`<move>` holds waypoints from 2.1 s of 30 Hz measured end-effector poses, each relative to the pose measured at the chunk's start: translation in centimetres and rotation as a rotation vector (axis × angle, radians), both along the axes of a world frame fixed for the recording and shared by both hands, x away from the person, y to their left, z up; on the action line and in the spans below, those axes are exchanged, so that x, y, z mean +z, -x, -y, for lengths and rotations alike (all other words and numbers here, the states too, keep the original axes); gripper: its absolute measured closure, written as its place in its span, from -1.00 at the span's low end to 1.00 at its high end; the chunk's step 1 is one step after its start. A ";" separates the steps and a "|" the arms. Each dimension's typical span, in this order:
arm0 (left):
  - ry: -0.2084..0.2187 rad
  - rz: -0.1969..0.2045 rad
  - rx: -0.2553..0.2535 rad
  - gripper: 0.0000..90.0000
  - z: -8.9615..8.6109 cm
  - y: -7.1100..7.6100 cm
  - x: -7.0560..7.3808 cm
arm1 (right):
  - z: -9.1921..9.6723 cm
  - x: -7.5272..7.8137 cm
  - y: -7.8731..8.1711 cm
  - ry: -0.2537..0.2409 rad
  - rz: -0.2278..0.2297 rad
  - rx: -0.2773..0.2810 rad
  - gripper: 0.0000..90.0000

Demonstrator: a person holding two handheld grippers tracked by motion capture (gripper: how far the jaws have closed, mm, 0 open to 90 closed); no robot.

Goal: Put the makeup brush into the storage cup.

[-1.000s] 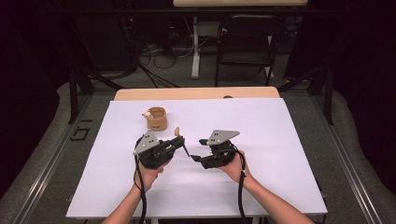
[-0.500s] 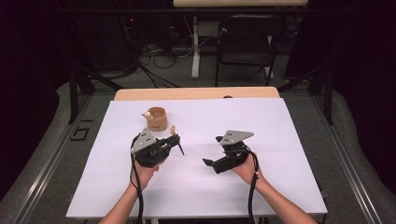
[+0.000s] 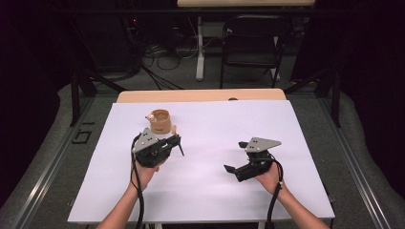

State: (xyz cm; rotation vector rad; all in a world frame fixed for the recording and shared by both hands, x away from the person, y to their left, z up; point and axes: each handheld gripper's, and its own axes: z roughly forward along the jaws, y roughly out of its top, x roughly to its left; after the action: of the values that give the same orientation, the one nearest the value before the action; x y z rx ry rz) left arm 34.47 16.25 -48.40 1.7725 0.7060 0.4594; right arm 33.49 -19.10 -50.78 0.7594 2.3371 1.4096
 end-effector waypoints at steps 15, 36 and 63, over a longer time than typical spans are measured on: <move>-0.052 0.005 0.040 0.85 -1.5 -1.3 1.4 | 3.1 -0.8 1.4 -0.001 -0.003 -0.037 -1.00; -0.104 0.002 0.071 0.85 -2.6 -3.5 2.9 | 4.3 -1.3 2.1 0.014 -0.011 -0.055 -1.00; -0.127 0.037 0.105 0.85 -3.2 -5.6 5.5 | 4.7 -1.4 2.2 0.011 -0.004 -0.067 -1.00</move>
State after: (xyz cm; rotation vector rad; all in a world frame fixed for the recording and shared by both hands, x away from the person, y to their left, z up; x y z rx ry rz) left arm 40.07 19.50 -42.93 1.8468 0.7607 0.6185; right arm 31.33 -23.83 -52.15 0.8298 2.2979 1.3679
